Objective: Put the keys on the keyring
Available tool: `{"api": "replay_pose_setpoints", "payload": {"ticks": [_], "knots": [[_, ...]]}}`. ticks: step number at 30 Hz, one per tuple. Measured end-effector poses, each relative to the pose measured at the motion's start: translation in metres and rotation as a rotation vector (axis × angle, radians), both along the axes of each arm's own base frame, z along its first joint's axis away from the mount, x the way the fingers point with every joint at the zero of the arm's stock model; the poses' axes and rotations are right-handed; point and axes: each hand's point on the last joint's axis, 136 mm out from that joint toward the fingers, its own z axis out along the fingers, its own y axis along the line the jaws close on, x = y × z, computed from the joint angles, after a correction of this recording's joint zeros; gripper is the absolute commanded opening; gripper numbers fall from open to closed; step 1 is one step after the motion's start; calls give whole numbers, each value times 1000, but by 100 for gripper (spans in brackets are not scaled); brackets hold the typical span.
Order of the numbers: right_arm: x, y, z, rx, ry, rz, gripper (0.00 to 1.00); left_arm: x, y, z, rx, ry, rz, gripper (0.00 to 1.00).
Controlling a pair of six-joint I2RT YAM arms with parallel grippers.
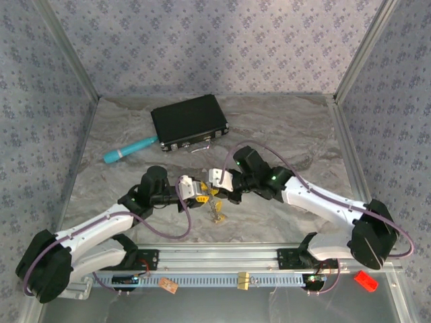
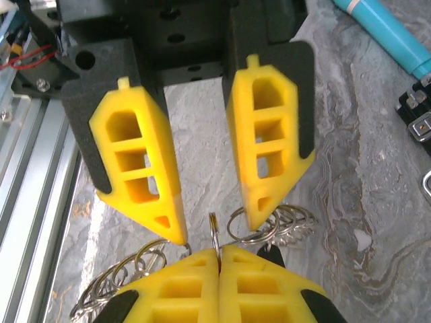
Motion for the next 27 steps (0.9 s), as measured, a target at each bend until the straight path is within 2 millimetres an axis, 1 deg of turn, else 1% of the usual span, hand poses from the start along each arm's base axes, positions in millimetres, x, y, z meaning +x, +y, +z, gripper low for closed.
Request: {"api": "replay_pose_setpoints", "payload": {"ticks": [4,10,14,18,19,20,21,23,27], "knots": [[1,0,-2,-54,-13,11,0,-1,0,-2,14,0,-3,32],[-1,4,-7,-119,-26,34,0,-2,1,-4,21,6,-4,26],[-3,6,-7,-141,-36,45,0,-2,1,-5,27,13,-3,17],[-3,5,-7,-147,-36,46,0,-2,1,-5,28,16,-1,2],[-3,6,-7,-146,-39,44,8,-2,1,-6,29,16,1,0],[-2,5,-7,-143,-37,39,18,-1,2,-6,31,15,2,0],[-2,5,-7,-131,-38,33,22,-1,2,-6,31,12,4,0],[-2,0,-7,-79,-30,14,27,-1,2,-5,31,4,6,0],[2,-21,-6,17,-23,-49,30,-2,2,0,37,-73,6,0]]}}
